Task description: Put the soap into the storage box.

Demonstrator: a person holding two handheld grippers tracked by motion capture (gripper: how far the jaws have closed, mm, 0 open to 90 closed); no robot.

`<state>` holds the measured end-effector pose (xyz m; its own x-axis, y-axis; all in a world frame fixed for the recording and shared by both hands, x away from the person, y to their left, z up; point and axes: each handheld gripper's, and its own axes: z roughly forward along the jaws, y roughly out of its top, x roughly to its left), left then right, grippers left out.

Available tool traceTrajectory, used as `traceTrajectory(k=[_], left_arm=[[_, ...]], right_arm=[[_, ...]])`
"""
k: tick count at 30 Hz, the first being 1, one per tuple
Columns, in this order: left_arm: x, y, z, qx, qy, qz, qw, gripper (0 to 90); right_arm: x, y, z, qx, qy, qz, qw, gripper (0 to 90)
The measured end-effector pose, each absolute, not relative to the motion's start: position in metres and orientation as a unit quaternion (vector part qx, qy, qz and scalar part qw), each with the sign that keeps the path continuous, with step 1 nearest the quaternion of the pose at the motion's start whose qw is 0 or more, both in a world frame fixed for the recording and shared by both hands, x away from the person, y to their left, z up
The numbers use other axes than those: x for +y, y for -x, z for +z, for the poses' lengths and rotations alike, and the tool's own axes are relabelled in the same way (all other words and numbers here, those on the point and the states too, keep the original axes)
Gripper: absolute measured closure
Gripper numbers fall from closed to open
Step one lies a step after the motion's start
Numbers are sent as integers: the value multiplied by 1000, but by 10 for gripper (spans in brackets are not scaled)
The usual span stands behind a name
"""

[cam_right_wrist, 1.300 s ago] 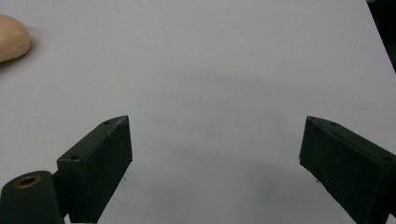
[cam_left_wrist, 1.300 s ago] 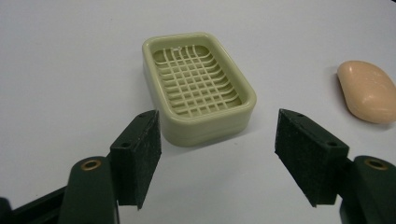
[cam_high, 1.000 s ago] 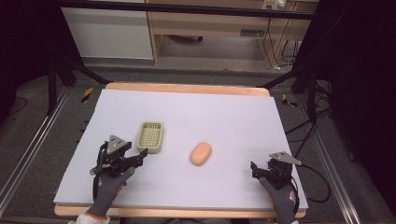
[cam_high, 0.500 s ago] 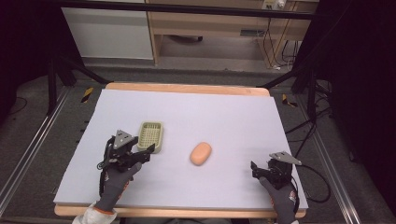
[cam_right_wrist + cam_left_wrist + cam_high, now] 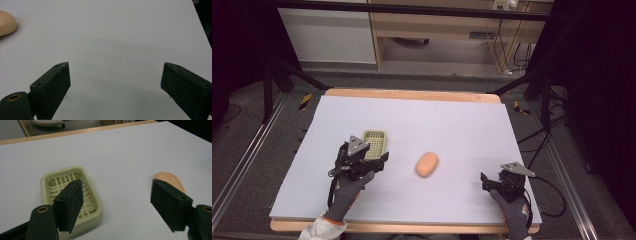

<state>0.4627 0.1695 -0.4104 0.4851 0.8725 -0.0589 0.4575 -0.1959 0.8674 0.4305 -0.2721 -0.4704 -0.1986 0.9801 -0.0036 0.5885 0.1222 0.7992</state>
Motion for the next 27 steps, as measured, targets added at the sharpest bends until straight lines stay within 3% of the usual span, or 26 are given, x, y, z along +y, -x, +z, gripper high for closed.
traceTrajectory(k=[27], left_arm=[[131, -480, -413, 431, -754, 232, 438, 236]], right_arm=[[-271, -431, -470, 694, -563, 349, 281, 92]])
